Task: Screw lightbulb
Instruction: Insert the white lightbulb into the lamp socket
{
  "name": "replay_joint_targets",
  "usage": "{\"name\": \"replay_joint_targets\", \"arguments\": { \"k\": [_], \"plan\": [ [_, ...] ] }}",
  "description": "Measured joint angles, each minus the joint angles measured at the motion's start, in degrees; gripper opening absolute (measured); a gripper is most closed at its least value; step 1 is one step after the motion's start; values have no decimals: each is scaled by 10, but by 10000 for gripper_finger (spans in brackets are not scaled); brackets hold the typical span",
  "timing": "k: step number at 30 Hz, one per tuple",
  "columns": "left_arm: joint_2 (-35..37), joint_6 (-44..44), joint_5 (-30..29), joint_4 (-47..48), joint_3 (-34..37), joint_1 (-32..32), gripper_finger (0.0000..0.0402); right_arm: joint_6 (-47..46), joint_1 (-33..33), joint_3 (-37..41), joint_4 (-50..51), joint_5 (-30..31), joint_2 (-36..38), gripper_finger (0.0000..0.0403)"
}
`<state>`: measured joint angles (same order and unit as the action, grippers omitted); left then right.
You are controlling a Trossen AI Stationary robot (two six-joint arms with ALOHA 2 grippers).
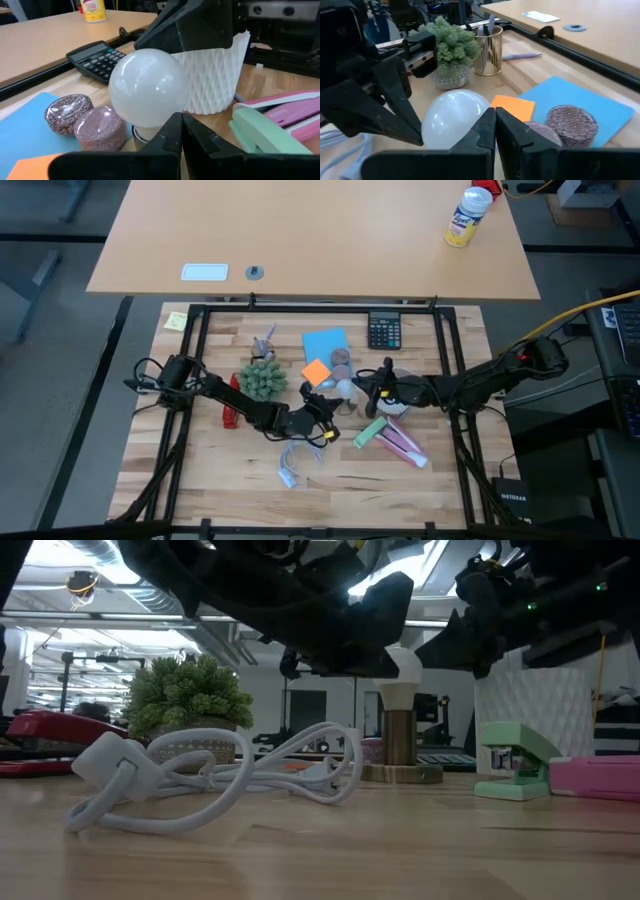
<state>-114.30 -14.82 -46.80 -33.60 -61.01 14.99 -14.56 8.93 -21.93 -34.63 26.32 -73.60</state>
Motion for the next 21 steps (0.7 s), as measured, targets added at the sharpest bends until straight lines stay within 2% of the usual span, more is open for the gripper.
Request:
{"name": "replay_joint_targets", "arguments": {
  "k": [12, 21],
  "plan": [
    [0, -4, -87, 24, 0, 27, 1, -26, 0, 0, 1, -65, 1, 17],
    [0, -54, -147, 67, 0, 37, 1, -61, 1, 0, -1, -126, 1, 17]
  ]
}}
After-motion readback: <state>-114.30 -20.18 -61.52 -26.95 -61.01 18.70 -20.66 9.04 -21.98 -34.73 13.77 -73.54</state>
